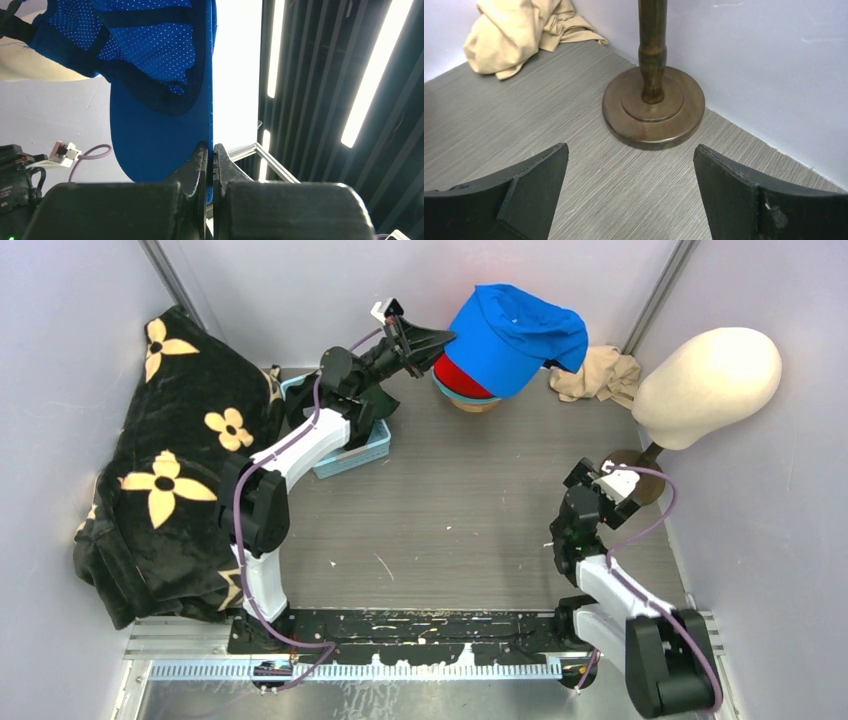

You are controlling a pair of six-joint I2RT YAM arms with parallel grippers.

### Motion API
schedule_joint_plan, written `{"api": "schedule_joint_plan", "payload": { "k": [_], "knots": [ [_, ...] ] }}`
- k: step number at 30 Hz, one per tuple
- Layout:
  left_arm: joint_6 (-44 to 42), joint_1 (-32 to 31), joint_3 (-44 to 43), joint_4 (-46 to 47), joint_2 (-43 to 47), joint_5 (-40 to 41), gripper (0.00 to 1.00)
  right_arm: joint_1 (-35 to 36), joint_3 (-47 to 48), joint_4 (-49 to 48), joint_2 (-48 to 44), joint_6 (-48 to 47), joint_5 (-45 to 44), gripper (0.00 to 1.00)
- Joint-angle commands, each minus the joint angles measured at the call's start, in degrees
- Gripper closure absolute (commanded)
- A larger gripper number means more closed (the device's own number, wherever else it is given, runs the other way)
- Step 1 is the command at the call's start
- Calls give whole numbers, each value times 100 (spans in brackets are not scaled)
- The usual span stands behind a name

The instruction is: Stack the hats

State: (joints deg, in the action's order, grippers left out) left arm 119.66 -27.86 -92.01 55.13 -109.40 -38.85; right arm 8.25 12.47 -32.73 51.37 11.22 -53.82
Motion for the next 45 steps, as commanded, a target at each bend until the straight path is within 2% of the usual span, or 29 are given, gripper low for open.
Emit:
{"api": "schedule_joint_plan", "payload": {
  "k": [1, 9, 13, 16, 19, 30, 45],
  "knots": [
    [432, 8, -367, 399, -26, -103, 100, -166, 93, -2447, 891, -907, -571, 0],
    [249, 8, -663, 60, -87, -297, 100, -1186, 467, -2250, 1622, -579, -188, 0],
    [251, 8, -816, -29, -171, -288, 100, -1503, 506, -2513, 1944, -577, 65, 0],
    [247, 8, -906, -66, -240, -250, 100, -1670, 566, -2941, 2334, -649, 129, 0],
    [257, 8, -1037, -112, -342, -235, 100, -1788, 607, -3806, 2843, -954, 224, 0],
    [313, 21, -1390, -166, -623, -258, 100, -2063, 992, -5988, 4360, -1652, 1428, 0],
    [308, 113, -1639, -206, -865, -238, 100, -2603, 1995, -6441, 5516, -1875, 2365, 0]
  ]
}}
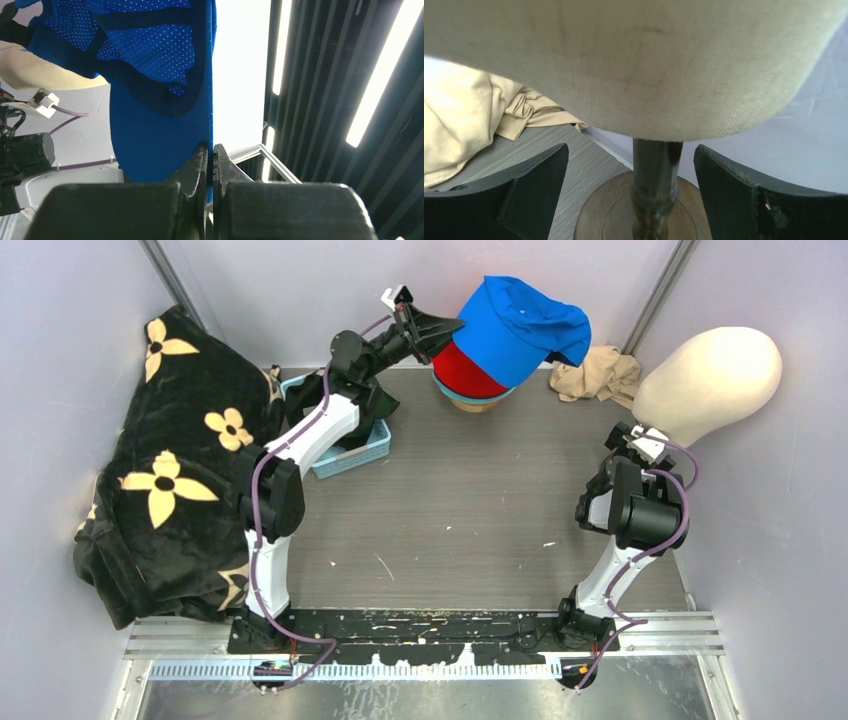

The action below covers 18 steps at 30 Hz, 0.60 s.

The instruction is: Stack the hats

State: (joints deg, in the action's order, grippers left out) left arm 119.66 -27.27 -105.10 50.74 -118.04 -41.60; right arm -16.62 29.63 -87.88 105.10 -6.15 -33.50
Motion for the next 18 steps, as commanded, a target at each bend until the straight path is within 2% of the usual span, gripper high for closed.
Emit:
{"api": "schedule_joint_plan", "payload": {
  "k": [1, 8, 11, 15, 18],
  "knots": [
    [312, 60, -350, 221, -20, 46, 100, -147, 328, -929, 189, -131, 406, 0],
    [297, 85, -367, 209, -76, 56, 100, -350, 641, -924, 442, -72, 1055, 0],
    [290, 111, -321, 226, -67, 71, 100, -414, 612, -933, 479, 63, 1589, 3],
    [304, 144, -255, 274, -48, 74, 100, -443, 574, -938, 490, 107, 2293, 10],
    [312, 185, -198, 312, -28, 73, 100, -446, 547, -933, 453, 215, 2642, 19]
  ]
}}
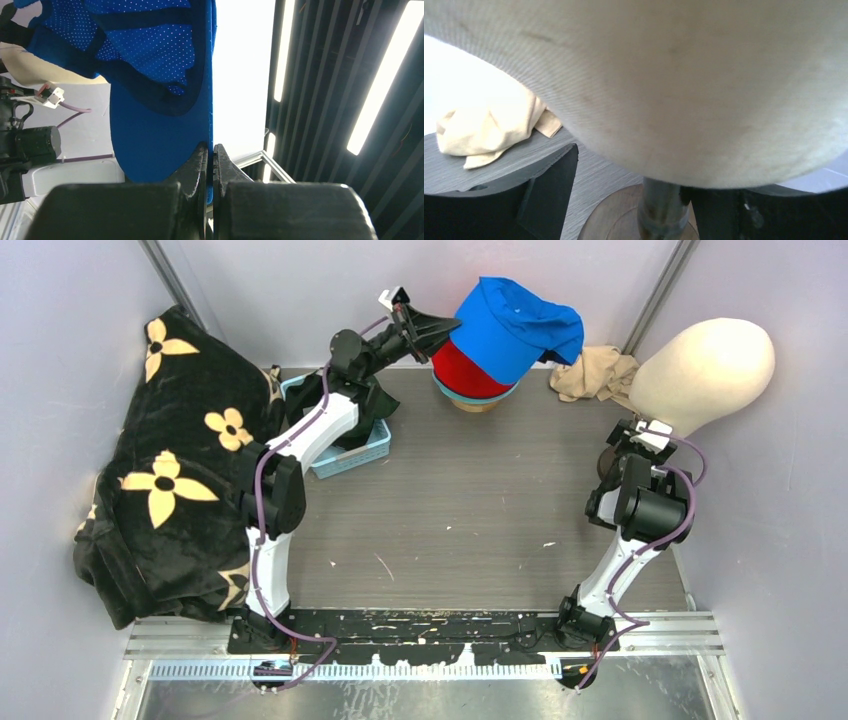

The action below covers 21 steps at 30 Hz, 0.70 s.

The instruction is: Stack the hats

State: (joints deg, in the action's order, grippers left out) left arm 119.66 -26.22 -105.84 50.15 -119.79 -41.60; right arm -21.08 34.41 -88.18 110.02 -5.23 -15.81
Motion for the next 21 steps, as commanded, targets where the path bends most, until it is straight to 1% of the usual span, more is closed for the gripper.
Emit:
{"api": "schedule_joint_plan", "payload": {
  "k": [1, 3, 7, 10, 17, 21],
  "knots": [
    [313, 96, -110, 383, 155, 69, 100, 7, 66, -909, -46, 190, 949, 23],
    [328, 130, -87, 422, 168, 77, 100, 3, 70, -909, -50, 321, 1090, 28],
    [374, 198, -38, 490, 207, 82, 100, 2, 26, -908, -97, 580, 1317, 34],
    [382, 254, -40, 511, 223, 87, 100, 16, -44, -910, -133, 806, 1500, 37],
    [504, 387, -156, 594, 250, 97, 100, 281, -142, -907, -239, 857, 1693, 37],
    [572, 510, -200, 662, 287, 96, 100, 558, -131, -907, -237, 741, 1699, 37]
  ]
}}
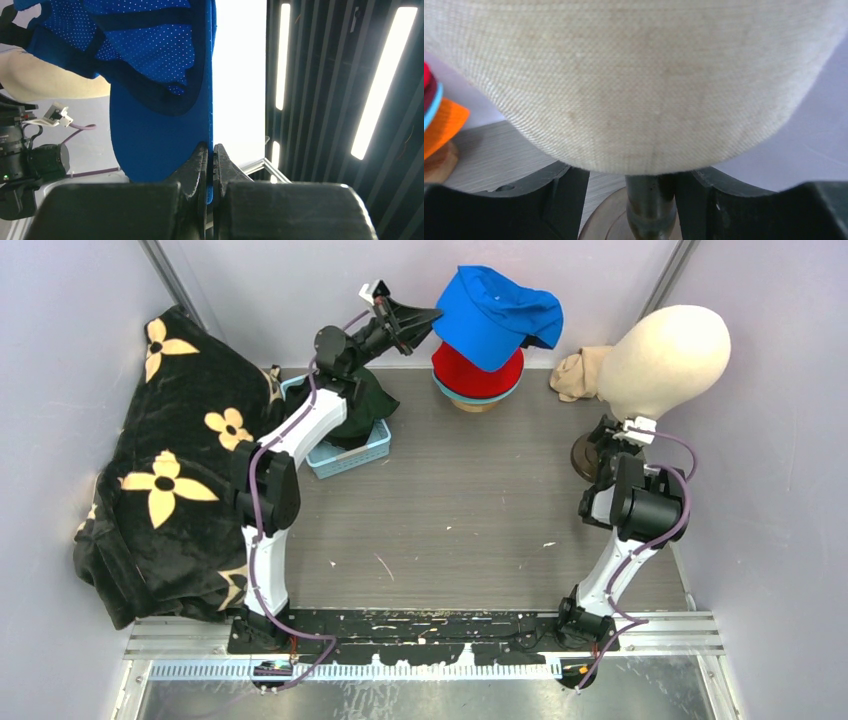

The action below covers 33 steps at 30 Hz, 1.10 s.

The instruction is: Stack the hats

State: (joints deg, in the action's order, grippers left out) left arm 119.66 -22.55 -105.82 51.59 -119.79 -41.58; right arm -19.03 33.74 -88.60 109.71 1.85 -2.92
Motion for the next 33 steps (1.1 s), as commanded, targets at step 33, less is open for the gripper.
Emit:
{"api": "schedule_joint_plan", "payload": {
  "k": [33],
  "knots": [
    [1055, 982, 935, 1581, 1163, 290, 100, 1453, 565, -861, 204, 609, 2992, 60]
  ]
}}
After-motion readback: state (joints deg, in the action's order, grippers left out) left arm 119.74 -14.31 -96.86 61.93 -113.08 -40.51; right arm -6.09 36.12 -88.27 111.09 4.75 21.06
